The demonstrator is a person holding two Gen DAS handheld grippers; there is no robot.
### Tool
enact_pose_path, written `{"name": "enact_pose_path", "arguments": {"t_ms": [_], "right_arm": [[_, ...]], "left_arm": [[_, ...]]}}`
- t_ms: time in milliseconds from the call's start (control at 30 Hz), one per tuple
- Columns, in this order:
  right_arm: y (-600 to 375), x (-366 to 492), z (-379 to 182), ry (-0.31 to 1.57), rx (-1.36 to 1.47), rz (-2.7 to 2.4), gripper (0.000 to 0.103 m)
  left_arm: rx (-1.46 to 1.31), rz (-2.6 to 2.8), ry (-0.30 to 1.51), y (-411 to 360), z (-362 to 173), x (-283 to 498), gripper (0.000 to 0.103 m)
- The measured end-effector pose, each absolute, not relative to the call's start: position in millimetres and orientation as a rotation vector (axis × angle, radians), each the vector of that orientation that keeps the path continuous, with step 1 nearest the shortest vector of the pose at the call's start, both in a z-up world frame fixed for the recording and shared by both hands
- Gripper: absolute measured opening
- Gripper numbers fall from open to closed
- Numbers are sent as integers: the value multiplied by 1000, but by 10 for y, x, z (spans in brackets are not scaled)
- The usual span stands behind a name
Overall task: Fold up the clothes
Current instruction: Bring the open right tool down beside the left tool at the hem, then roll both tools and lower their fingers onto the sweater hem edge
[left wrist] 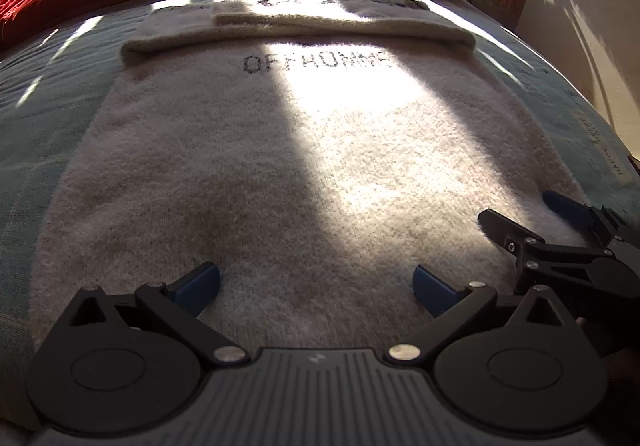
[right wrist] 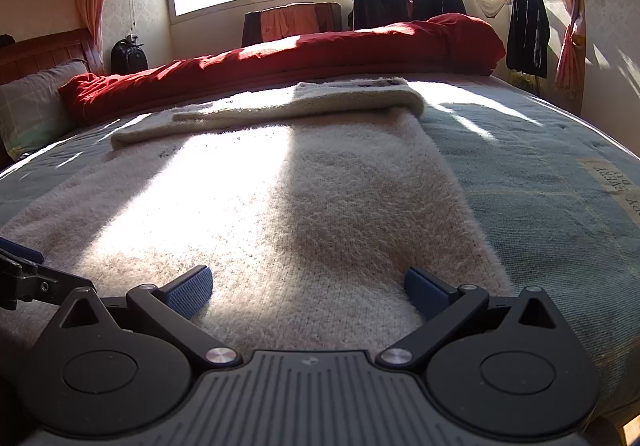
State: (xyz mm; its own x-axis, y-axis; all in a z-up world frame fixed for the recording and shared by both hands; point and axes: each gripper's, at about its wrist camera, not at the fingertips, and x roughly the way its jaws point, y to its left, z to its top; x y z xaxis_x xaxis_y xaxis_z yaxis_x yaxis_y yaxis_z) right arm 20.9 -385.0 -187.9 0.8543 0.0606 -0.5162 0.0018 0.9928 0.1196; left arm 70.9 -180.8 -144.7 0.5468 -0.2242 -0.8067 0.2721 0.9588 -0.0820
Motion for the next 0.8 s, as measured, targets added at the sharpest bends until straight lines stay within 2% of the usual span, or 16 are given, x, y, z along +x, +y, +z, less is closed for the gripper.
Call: {"name": "enact_pose_path", "arguments": {"t_ms": [400,567,800], "right_arm": [[-3835,208,-1853,546,111,17,103],[-3800,335,-1597,654,16,37,103],[-3742,380,-977,589,-341,195,103]], "left_arm": [[106,-344,923,-1784,-1499,667,102],[208,-421,841,-1753,-1431,582,102],[680,-509,560,-1675,-1225,266,102]]}}
